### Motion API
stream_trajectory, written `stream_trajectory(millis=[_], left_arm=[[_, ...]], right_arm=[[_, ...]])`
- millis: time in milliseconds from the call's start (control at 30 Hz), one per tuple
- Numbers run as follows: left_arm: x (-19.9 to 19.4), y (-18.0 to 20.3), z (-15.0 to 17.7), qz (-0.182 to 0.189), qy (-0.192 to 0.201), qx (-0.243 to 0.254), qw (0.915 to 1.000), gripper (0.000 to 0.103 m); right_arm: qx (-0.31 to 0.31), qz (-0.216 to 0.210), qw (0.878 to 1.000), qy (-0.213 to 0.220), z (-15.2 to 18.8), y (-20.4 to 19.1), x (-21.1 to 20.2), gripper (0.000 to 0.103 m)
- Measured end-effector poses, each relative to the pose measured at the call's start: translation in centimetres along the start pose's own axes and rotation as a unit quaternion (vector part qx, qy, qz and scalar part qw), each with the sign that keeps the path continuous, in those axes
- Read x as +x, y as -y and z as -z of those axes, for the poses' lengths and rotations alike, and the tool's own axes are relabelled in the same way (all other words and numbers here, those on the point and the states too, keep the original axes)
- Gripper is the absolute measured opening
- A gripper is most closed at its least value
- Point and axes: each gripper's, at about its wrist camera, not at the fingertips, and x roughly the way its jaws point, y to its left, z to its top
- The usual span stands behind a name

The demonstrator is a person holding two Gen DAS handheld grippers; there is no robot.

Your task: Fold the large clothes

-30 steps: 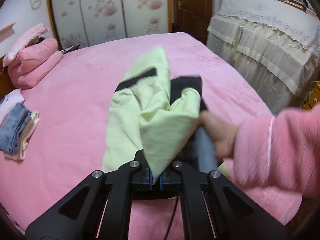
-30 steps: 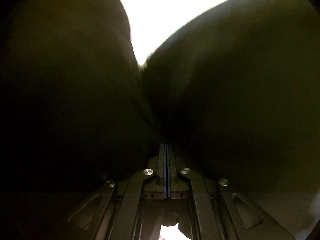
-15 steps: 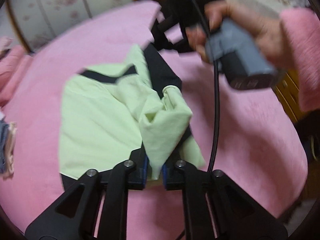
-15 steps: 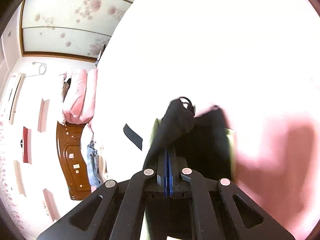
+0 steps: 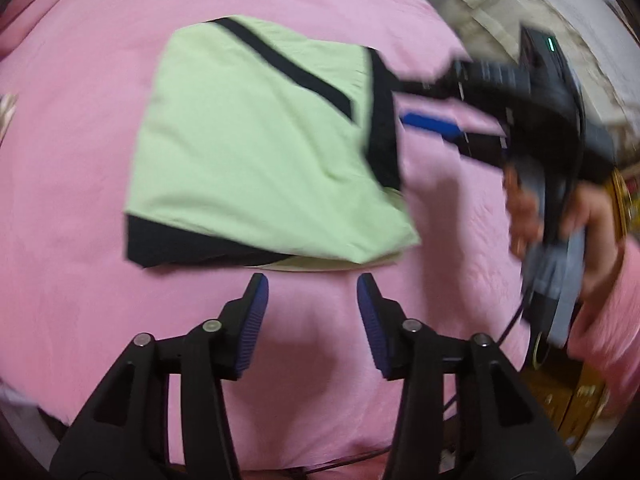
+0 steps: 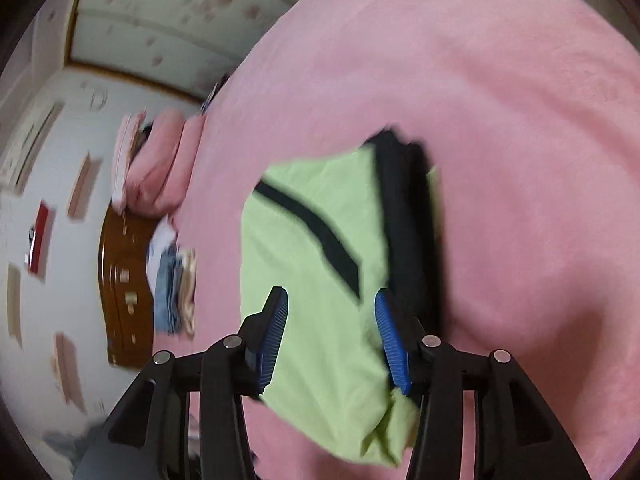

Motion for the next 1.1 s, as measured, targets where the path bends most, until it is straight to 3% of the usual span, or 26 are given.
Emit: stream_trajectory(millis=[67, 167, 200, 267, 333, 400, 533, 667, 800, 933, 1100], left_arm=[[-0.9, -4.4, -0.9, -0.018, -0.001, -0.026, 0.9995, 0.044], [-1.8, -6.5, -1.4, -0.041, 0.007, -0.067, 0.9969, 0.044], [-2.2, -7.2, -1.4, -0.042, 0.011, -0.078, 0.996, 0.044], [-2.8, -8.2, -1.4, -0.048, 0.022, -0.099, 0.9937, 0.044], [-3.6, -9.4, -1.3, -0.059, 0.028, -0.116, 0.991, 0.044], [-4.4, -10.5, -1.4, -0.066, 0.034, -0.126, 0.9892, 0.044], [-4.1, -11.8, -2.3, -0.085, 0.033, -0.115, 0.9892, 0.044], [-2.9, -11.6, -3.4, -0.123, 0.014, -0.075, 0.9895, 0.044], [-1.4, -11.7, -5.2, -0.169, -0.003, -0.046, 0.9846, 0.044], [-1.7, -12.7, -6.1, -0.119, -0.009, -0.06, 0.991, 0.044], [-2.8, -12.1, -6.4, -0.067, -0.003, -0.048, 0.9966, 0.042]], right_arm=[[-0.017, 0.035, 0.999, -0.025, -0.2, -2.0, 3.1, 0.046], [-0.023, 0.096, 0.994, -0.053, 0.3, -3.3, 7.1, 0.044], [-0.023, 0.116, 0.991, -0.057, 0.4, -3.3, 7.7, 0.037], [-0.021, 0.113, 0.992, -0.054, 0.5, -3.2, 8.3, 0.013], [-0.035, 0.105, 0.992, -0.054, 0.8, -3.9, 7.4, 0.005], [-0.048, 0.106, 0.993, -0.035, 1.0, -4.6, 5.2, 0.004], [-0.011, 0.086, 0.996, -0.002, 1.4, -4.5, -0.7, 0.003], [0.011, 0.126, 0.992, -0.013, 3.5, -2.3, -0.7, 0.003], [0.047, 0.168, 0.984, -0.023, 4.3, -0.9, 0.5, 0.008], [0.064, 0.189, 0.98, -0.01, 4.7, -2.6, -1.1, 0.011], [0.033, 0.216, 0.974, 0.059, 5.8, -6.1, -5.8, 0.014]])
